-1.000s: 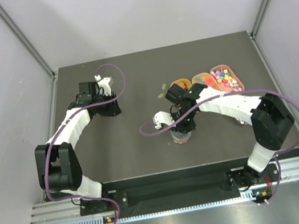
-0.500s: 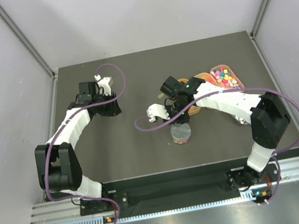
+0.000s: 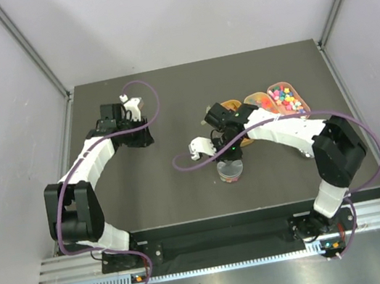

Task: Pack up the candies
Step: Close the bottle lid on the packing bottle.

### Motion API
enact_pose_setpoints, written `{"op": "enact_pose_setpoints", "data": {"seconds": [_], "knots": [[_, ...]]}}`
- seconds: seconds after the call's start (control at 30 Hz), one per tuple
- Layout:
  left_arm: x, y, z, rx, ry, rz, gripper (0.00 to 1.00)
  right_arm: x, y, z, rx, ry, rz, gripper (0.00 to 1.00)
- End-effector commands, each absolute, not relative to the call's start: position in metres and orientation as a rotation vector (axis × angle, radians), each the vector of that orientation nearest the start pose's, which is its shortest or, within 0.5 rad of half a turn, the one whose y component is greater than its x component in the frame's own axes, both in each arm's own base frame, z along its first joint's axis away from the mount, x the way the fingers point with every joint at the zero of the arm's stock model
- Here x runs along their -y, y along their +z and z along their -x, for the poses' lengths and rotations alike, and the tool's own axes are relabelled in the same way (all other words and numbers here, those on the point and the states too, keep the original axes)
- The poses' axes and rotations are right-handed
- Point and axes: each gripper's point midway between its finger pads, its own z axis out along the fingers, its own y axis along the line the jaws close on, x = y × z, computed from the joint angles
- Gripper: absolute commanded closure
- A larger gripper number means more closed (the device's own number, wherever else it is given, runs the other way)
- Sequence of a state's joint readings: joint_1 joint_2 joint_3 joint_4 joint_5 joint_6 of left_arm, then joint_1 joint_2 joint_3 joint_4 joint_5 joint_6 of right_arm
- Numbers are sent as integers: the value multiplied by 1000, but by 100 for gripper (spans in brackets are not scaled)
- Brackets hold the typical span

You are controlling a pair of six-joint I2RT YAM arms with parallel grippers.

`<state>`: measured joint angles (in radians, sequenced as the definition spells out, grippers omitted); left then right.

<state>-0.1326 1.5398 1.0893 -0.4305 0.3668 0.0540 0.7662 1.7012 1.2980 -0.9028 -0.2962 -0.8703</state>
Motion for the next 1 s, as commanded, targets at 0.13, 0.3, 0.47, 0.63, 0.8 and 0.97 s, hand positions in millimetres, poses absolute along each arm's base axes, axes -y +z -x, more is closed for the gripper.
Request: {"op": "enact_pose_setpoints", "data": {"seconds": [0.13,0.3,0.47,0.63,0.8,0.97], "knots": [[109,135,-378,-2320,-460,-396,60,-244,121,-226,-1860,361,2093,100],[109,136,-380,-2318,-459,-398,60,-229,89,-208,-1915,391,2149,100],[109,131,-378,-2332,-462,-401,60,-228,48,-200,-1985,442,2188,100],[106,137,-378,-2326,-435,-419,47,-236,54,-213,-1978,412,2157,100],[111,161,-372,-2255,-456,-517,37,-235,97,-221,-1903,354,2118,100],[122,195,-354,-2125,-506,-650,24,-229,144,-227,-1782,270,2060,51]]}}
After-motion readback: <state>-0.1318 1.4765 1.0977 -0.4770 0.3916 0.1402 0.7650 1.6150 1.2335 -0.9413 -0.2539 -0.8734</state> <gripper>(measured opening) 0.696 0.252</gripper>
